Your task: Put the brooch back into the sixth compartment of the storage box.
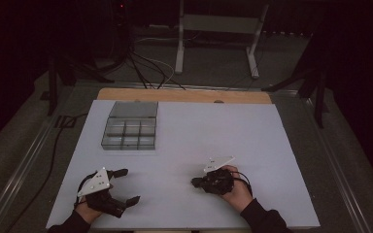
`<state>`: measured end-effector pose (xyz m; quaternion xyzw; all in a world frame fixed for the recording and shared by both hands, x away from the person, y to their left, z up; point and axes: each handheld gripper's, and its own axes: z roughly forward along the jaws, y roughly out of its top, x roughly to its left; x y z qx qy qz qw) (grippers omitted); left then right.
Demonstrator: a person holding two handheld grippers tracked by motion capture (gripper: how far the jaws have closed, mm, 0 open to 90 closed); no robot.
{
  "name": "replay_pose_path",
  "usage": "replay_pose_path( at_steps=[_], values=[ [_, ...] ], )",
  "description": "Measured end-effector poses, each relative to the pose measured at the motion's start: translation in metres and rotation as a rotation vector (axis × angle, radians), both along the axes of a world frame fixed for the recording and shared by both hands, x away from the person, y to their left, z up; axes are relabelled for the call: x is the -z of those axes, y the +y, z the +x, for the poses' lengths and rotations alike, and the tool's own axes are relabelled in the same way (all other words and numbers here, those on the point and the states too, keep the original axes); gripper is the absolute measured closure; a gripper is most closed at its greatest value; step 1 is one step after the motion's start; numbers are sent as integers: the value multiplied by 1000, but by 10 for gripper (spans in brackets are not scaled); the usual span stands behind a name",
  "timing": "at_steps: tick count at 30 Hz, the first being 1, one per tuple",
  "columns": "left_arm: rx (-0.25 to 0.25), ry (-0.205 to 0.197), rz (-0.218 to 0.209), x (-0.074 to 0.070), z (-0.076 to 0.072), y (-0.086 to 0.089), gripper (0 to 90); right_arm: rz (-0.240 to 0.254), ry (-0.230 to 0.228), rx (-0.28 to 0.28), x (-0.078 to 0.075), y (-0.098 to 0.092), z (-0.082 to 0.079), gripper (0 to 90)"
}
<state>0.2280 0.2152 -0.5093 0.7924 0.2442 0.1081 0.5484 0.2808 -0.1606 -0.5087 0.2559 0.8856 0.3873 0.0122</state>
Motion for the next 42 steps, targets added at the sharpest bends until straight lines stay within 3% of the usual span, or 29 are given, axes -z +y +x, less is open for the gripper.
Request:
replay_pose_path(
  at_steps=[11, 22, 42],
  values=[
    [2, 1, -1, 0, 0, 0, 11, -9, -8, 1, -11, 3, 5, 859],
    [3, 6, -10, 0, 0, 0, 11, 5, -26, 8, -34, 13, 22, 859],
    [10, 9, -11, 0, 0, -1, 11, -9, -32, -24, -46, 42, 49, 859]
  ],
)
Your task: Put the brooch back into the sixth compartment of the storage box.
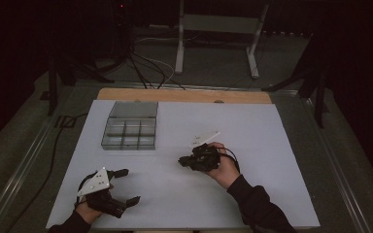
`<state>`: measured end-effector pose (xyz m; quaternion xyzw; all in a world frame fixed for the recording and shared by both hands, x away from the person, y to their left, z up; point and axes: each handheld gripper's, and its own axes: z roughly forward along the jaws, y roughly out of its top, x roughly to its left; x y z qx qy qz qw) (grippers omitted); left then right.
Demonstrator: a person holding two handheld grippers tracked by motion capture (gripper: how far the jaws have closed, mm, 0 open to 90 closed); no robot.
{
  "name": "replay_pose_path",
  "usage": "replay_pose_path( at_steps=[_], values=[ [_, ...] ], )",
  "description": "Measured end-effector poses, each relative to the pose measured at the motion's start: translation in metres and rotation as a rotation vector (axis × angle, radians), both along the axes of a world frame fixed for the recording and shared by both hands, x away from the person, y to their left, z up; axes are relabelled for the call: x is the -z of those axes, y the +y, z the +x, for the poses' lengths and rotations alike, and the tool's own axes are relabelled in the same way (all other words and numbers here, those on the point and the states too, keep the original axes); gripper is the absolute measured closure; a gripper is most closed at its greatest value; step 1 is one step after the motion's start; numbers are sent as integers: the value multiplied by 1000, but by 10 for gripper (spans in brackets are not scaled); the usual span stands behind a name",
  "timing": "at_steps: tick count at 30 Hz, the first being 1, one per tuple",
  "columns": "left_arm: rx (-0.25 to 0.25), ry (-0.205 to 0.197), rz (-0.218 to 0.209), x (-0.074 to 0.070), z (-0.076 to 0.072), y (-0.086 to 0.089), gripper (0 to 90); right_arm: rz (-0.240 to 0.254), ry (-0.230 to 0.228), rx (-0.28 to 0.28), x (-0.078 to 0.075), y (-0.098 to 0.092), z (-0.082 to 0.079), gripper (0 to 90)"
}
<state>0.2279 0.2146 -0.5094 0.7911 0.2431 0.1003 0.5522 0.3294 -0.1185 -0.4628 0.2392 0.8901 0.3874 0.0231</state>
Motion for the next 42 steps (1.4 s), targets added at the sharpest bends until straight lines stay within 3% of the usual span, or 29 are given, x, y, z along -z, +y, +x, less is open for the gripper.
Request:
replay_pose_path(
  at_steps=[42],
  values=[
    [15, -10, 16, 0, -1, -3, 11, -2, -15, -33, -17, 59, 46, 859]
  ],
)
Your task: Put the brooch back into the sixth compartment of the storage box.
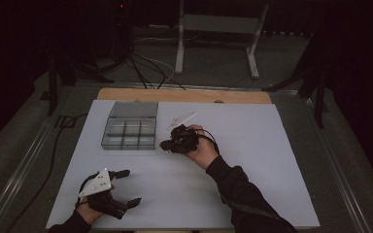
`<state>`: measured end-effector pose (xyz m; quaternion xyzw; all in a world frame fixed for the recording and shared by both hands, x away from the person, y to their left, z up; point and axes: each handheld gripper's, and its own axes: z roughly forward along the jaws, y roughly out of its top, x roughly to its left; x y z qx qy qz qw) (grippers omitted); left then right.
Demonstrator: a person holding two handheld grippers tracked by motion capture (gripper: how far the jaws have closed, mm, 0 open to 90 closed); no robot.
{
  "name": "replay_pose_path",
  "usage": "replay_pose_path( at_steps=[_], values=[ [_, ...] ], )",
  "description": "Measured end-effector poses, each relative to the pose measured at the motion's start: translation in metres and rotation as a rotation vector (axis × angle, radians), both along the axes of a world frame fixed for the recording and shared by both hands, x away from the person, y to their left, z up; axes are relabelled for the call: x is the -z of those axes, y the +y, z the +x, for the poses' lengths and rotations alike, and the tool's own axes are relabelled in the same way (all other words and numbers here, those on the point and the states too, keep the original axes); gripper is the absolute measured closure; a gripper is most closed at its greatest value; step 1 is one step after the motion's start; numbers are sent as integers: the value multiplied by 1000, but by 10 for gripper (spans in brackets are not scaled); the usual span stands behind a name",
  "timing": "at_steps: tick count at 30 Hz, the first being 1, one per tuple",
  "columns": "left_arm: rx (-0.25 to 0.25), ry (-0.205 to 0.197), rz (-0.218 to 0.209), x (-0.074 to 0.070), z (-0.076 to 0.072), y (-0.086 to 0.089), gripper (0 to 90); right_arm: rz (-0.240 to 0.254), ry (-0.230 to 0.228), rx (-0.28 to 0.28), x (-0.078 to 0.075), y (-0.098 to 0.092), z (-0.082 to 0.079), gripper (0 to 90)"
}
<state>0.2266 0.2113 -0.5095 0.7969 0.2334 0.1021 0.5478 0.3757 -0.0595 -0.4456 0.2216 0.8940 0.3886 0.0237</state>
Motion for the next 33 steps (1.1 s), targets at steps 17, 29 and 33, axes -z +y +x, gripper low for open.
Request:
replay_pose_path(
  at_steps=[17, 29, 33],
  values=[
    [-1, 0, 4, 0, 0, 0, 11, -12, -6, 11, -7, 20, 22, 859],
    [4, -1, 10, 0, 0, -1, 11, -14, 1, 23, -5, 37, 40, 859],
    [3, -1, 7, 0, 0, -1, 11, -18, -9, 29, -2, 44, 44, 859]
  ],
)
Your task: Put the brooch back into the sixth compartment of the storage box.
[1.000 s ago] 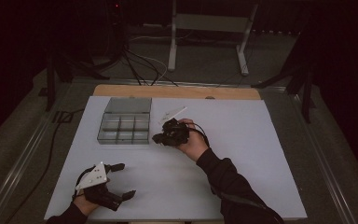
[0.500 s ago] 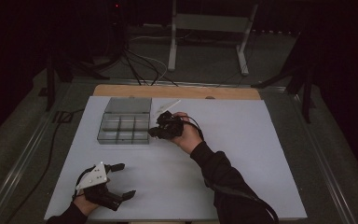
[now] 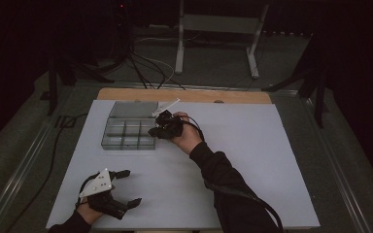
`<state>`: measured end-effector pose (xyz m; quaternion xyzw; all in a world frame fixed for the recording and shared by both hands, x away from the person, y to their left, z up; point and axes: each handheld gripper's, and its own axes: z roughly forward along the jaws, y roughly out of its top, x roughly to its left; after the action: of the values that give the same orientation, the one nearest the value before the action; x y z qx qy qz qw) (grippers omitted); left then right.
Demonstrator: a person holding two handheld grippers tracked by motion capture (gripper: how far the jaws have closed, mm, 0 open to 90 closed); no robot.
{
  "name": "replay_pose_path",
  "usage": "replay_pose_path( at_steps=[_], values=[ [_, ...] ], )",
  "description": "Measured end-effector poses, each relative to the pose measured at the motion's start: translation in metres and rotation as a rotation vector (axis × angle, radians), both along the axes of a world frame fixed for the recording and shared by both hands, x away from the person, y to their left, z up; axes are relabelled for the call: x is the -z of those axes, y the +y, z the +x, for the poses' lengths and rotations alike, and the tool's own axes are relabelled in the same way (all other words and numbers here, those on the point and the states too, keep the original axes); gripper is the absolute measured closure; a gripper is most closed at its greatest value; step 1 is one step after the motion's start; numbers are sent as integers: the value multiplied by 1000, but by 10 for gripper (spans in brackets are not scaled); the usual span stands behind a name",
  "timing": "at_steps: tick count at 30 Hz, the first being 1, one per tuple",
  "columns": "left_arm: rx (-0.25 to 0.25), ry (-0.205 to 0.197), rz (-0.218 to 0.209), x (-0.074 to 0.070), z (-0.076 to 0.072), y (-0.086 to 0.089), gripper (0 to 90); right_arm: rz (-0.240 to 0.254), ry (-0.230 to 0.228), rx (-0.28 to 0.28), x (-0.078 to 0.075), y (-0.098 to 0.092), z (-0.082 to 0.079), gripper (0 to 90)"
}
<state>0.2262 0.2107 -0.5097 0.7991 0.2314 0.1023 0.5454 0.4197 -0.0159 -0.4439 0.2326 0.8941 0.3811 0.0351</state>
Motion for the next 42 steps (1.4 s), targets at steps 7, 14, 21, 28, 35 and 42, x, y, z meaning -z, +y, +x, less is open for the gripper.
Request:
replay_pose_path(
  at_steps=[7, 14, 21, 28, 35, 42],
  values=[
    [0, 0, 2, 0, 0, 0, 11, 0, 10, 8, 5, 9, 8, 859],
    [0, 0, -2, 0, 0, 0, 11, 2, 14, 20, 6, 14, 17, 858],
    [0, 1, -1, 0, 0, 0, 11, -7, 16, 24, 11, 23, 22, 857],
    [0, 0, 2, 0, 0, 0, 11, -15, 21, 36, 18, 30, 27, 850],
    [2, 0, 1, 0, 0, 1, 11, 8, 41, 54, 18, 29, 28, 576],
    [1, 1, 2, 1, 0, 0, 11, 76, 49, 62, 11, 19, 25, 337]
  ],
)
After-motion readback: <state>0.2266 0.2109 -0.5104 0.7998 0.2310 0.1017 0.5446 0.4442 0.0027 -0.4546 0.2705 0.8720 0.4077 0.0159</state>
